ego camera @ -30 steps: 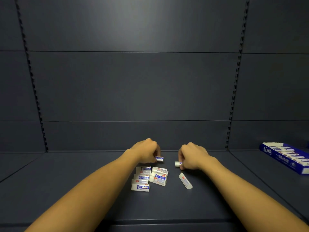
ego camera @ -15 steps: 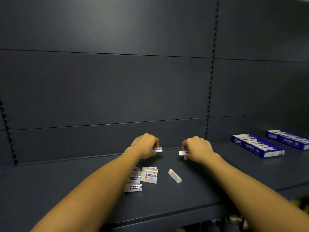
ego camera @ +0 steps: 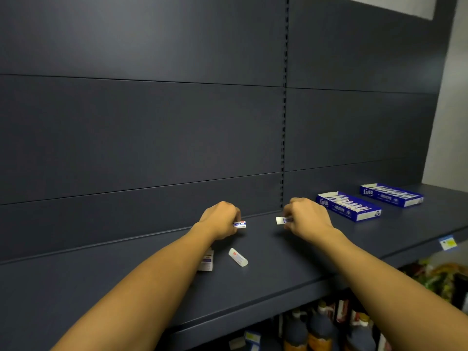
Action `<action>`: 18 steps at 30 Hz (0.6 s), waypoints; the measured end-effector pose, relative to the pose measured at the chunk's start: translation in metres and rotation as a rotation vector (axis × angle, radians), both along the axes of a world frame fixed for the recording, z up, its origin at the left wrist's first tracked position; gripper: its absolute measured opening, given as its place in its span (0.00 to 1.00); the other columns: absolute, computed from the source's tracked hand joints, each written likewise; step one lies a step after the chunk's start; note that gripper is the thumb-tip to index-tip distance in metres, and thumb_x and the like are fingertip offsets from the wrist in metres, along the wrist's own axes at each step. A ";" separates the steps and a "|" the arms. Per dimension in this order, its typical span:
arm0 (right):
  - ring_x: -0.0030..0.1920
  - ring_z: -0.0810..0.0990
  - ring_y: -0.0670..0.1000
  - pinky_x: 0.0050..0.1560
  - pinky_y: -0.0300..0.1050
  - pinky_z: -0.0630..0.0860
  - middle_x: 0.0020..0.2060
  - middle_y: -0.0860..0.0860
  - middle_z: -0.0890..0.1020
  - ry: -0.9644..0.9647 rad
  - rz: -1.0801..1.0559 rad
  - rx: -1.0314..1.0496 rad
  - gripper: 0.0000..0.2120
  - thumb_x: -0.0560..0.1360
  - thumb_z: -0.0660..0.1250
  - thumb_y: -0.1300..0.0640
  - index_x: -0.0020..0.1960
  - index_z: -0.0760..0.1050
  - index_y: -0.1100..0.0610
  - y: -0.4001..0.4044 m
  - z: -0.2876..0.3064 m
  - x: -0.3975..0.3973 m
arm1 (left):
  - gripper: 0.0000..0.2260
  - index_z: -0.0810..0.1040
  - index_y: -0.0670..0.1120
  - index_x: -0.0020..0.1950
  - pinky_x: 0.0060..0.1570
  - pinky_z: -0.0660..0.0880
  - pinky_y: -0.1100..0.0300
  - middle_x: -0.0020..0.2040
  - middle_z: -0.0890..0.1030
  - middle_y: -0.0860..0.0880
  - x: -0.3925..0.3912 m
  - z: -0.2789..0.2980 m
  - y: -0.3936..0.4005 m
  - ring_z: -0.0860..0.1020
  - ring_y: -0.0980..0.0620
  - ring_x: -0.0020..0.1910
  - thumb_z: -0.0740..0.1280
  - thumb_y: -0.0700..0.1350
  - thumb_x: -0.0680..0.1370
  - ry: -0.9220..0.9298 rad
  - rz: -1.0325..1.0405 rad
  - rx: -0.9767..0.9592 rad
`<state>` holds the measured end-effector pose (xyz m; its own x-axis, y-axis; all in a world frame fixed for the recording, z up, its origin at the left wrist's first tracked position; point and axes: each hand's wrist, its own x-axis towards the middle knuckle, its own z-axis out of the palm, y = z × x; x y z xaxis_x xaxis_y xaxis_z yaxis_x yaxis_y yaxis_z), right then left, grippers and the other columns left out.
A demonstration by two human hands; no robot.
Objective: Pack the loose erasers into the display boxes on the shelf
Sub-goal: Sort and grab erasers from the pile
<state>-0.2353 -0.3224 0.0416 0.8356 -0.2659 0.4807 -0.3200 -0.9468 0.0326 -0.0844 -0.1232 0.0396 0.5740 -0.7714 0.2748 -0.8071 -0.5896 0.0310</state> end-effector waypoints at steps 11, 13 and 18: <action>0.58 0.76 0.54 0.45 0.49 0.75 0.54 0.49 0.79 -0.012 -0.079 0.011 0.08 0.78 0.67 0.52 0.56 0.81 0.49 -0.067 0.007 -0.065 | 0.08 0.82 0.51 0.53 0.45 0.78 0.54 0.51 0.78 0.51 -0.062 0.014 -0.088 0.78 0.49 0.50 0.71 0.42 0.75 -0.051 -0.017 -0.005; 0.59 0.76 0.54 0.46 0.49 0.76 0.55 0.50 0.79 0.002 -0.084 0.007 0.09 0.79 0.67 0.55 0.57 0.82 0.50 -0.083 0.007 -0.075 | 0.09 0.82 0.51 0.53 0.44 0.78 0.54 0.51 0.78 0.51 -0.075 0.015 -0.106 0.77 0.49 0.51 0.70 0.42 0.75 -0.062 -0.007 -0.025; 0.58 0.75 0.54 0.44 0.49 0.77 0.55 0.52 0.79 0.021 -0.069 -0.010 0.09 0.79 0.67 0.56 0.57 0.82 0.53 -0.122 0.007 -0.100 | 0.09 0.83 0.51 0.54 0.42 0.76 0.54 0.50 0.78 0.51 -0.104 0.016 -0.143 0.77 0.48 0.53 0.70 0.41 0.75 -0.075 0.015 -0.049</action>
<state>-0.3348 -0.4446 0.0483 0.8253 -0.3183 0.4665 -0.3833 -0.9223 0.0489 -0.1883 -0.2665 0.0557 0.5618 -0.7475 0.3544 -0.7993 -0.6010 -0.0005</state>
